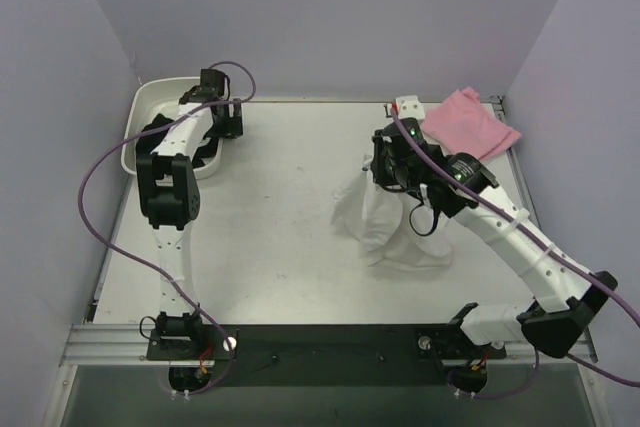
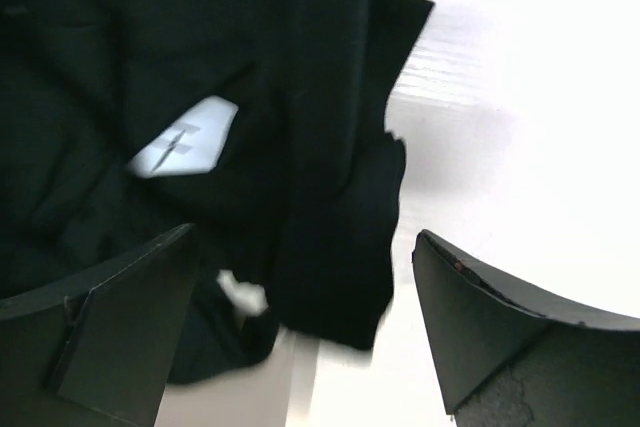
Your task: Fold and stack the t-shirts
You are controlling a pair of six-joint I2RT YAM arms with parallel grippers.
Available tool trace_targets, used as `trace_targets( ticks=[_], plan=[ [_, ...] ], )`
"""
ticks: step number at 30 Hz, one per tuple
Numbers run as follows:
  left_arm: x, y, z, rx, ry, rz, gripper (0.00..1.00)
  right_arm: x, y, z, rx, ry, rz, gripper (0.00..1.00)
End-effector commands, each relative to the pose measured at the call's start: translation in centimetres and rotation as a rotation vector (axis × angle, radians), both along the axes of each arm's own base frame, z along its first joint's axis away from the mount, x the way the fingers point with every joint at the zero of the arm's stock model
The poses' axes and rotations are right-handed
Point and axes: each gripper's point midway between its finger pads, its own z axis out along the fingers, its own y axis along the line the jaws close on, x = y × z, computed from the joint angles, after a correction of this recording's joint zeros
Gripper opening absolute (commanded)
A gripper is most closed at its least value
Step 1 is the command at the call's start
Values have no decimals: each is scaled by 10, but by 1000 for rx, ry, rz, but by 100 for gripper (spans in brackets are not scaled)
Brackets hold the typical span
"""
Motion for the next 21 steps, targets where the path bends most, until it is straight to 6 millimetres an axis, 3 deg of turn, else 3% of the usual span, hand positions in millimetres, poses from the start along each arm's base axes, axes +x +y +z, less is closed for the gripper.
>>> trace_targets(
  ticks=[1,2,3,4,5,6,7,8,9,10,11,12,13,14,16,17,18,19,20,21],
  plan=[
    [-22,11,134,-43,-196,212,97,37,30,42,108,-62,46,0],
    [-29,9,141,-62,-198,216,97,40,41,68,149,-95,89,0],
    [-39,4,169,-90,-253,207,98,47,54,65,142,-72,116,0],
    [-46,-7,176,-119,-269,194,98,47,62,70,151,-63,149,0],
    [-56,-13,175,-120,-259,181,98,46,75,106,206,-119,195,0],
    [-70,-16,201,-131,-314,171,98,47,92,105,216,-95,245,0],
    [-78,-27,208,-136,-331,147,98,40,102,115,221,-88,299,0],
    [-89,-28,204,-132,-318,140,98,36,110,126,234,-90,334,0],
    [-103,-31,224,-152,-361,125,98,22,131,160,293,-134,421,0],
    [-110,-37,229,-170,-370,105,98,11,136,164,282,-124,460,0],
    [-121,-41,220,-174,-347,89,97,2,142,173,287,-134,491,0],
    [-135,-46,235,-204,-377,63,97,-20,155,187,307,-156,553,0],
    [-143,-50,235,-206,-376,48,97,-29,157,185,307,-141,561,0],
    [-152,-57,237,-203,-381,32,97,-39,162,172,297,-103,575,0],
    [-176,-64,235,-201,-383,4,97,-70,170,108,205,35,611,0],
    [-185,-73,234,-206,-384,-22,98,-86,157,102,194,24,601,0],
    [-199,-73,228,-210,-380,-30,97,-90,152,81,159,23,559,0],
    [-206,-77,229,-224,-390,-45,97,-106,154,6,68,100,560,0],
    [-213,-79,226,-231,-390,-54,98,-114,138,2,132,100,498,0],
    [-225,-82,232,-251,-412,-73,97,-118,127,-27,117,135,460,0]
  ],
)
